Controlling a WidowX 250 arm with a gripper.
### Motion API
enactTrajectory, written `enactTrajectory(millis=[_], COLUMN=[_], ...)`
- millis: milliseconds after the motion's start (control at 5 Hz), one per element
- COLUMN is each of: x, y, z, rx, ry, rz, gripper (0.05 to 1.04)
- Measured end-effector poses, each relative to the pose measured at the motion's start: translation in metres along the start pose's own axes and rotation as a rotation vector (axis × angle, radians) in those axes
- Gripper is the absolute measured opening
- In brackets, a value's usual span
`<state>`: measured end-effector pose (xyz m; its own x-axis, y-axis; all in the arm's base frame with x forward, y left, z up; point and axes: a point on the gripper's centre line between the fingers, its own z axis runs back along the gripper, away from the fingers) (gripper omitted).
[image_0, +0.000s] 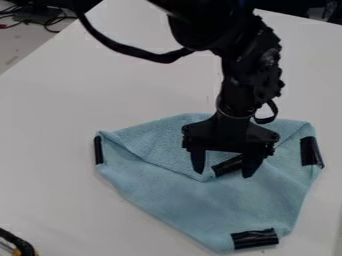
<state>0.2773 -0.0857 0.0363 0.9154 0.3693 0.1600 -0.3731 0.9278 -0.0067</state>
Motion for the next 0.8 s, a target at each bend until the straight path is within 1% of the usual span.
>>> enactTrajectory(millis=[200, 400, 600, 800], x=[-0.001, 0.001, 0.001, 0.001], y=[0.0, 0.001, 0.0, 0.001], z=[-0.013, -0.018, -0.024, -0.027], rx=[-0.038, -0.056, -0.066, -0.067], ry=[0.016, 0.018, 0.032, 0.037], rz=[0.002, -0.003, -0.004, -0.017], gripper=[1.001, 1.0, 0.972, 0.692])
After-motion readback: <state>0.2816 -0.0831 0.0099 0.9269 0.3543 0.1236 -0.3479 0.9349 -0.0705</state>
